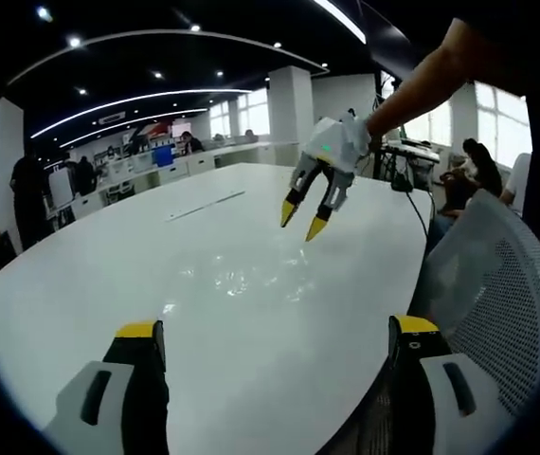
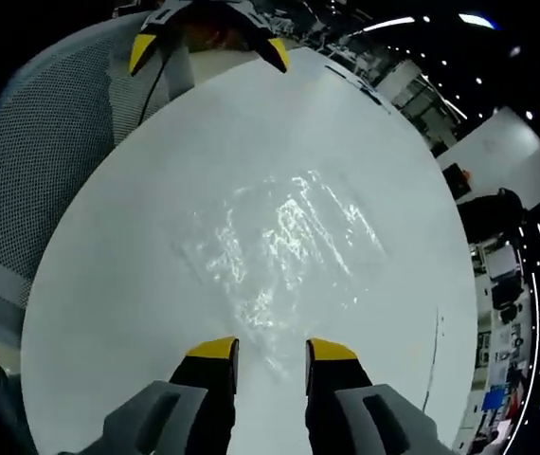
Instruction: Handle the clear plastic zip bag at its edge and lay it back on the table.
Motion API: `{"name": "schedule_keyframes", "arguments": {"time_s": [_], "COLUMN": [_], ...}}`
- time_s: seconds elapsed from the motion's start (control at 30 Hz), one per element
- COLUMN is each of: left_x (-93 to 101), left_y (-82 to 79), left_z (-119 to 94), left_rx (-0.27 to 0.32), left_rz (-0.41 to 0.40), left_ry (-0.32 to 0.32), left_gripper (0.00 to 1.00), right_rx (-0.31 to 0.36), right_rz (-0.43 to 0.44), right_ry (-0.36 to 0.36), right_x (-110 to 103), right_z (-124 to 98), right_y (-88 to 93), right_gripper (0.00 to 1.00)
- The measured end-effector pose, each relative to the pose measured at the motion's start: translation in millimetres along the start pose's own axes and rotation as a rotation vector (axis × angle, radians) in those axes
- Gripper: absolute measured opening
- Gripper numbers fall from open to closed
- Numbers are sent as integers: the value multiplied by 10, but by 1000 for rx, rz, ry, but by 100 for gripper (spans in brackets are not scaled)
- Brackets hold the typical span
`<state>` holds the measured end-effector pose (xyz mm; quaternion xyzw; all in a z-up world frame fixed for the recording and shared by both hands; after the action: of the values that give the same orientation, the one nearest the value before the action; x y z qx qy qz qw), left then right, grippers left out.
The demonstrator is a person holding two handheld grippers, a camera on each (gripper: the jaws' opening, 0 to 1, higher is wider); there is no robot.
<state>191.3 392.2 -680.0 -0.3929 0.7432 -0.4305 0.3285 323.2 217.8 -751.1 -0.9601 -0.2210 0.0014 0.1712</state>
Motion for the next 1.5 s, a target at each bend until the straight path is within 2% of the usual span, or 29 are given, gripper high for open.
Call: {"name": "schedule_keyframes", "arguments": {"time_s": [0.03, 0.13, 0.27, 0.37, 0.43, 0.5, 0.57, 0.6, 0.67, 0.9, 0.93, 0.97, 1.0, 1.2, 1.4, 1.5], "left_x": [2, 5, 13, 15, 16, 15, 18, 21, 27, 28, 27, 26, 25, 32, 39, 45], "left_y": [2, 8, 21, 36, 38, 46, 49, 48, 47, 40, 39, 40, 40, 50, 57, 56], "left_z": [0, 2, 6, 10, 10, 12, 13, 13, 13, 13, 13, 13, 13, 11, 12, 12], "left_rx": [-1, -6, -13, -18, -18, -21, -22, -21, -19, -12, -11, -11, -10, -8, -9, -10], "left_rz": [0, 4, 5, 9, 9, 8, 7, 6, 5, 10, 9, 9, 9, 18, 23, 24], "left_ry": [1, 1, 6, 9, 10, 11, 13, 15, 20, 20, 20, 20, 20, 25, 29, 31], "left_gripper": [98, 97, 96, 96, 96, 96, 96, 96, 96, 96, 96, 96, 96, 96, 95, 95], "right_rx": [0, 5, 7, -1, 16, 23, 35, 51, 48, 61, 72, 62, 77, 58, 100, 110], "right_rz": [-5, 26, 27, 54, 89, 82, 106, 162, 154, 242, 276, 353, 290, 289, 333, 287], "right_ry": [-6, -84, -107, -136, -163, -163, -192, -227, -208, -213, -216, -235, -223, -198, -201, -178], "right_x": [0, -83, -70, -83, -91, -63, -96, -171, -93, -134, -138, -201, -153, -163, -211, -209], "right_z": [13, 89, 161, 202, 206, 209, 224, 223, 204, 235, 243, 236, 235, 219, 160, 165], "right_y": [-3, 9, 24, 44, 55, 52, 53, 46, 70, 27, 13, 34, -22, -55, -173, -203], "right_gripper": [21, 21, 14, 13, 11, 10, 6, 5, 5, 0, 0, 0, 0, 0, 0, 0]}}
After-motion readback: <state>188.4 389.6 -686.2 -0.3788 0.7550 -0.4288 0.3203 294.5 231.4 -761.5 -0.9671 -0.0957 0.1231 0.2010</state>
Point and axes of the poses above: the point that each gripper's makers call its tool centre point, and the gripper's own axes: z roughly forward along the fingers, x roughly to its right, y roughly out of its underside, the point moved 1 cm from there along -z, roughly backward along the fingers, and after that the axes turned 15 degrees about -y, right-handed, at the moved point
